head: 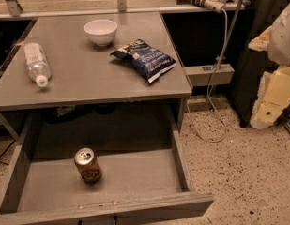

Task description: Pick orange can from top drawer and place on counter

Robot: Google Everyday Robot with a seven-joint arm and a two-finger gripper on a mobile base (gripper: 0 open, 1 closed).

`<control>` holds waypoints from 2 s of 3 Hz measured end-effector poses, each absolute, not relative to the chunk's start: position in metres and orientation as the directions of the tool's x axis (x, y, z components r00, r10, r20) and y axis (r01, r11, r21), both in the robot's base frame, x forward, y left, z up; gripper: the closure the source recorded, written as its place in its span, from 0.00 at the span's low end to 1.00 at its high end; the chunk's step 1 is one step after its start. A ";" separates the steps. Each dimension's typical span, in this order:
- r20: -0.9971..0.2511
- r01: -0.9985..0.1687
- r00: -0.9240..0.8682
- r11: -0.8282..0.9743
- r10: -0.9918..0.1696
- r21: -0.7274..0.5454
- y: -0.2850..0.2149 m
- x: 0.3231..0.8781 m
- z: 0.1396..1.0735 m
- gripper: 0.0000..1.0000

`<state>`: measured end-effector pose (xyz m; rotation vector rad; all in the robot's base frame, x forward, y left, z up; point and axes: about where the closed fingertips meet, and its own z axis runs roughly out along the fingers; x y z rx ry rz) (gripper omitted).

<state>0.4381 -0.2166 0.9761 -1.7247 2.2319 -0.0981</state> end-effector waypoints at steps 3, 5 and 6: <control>-0.288 -0.944 -0.184 0.250 -0.940 -0.214 -0.180 0.419 0.965 0.00; -0.368 -0.977 -0.116 0.172 -0.922 -0.123 -0.122 0.410 0.904 0.00; -0.436 -0.992 -0.081 0.116 -0.896 -0.053 -0.085 0.407 0.885 0.00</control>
Offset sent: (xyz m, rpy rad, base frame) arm -0.0324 0.0612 -0.0252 0.1509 0.0462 0.0774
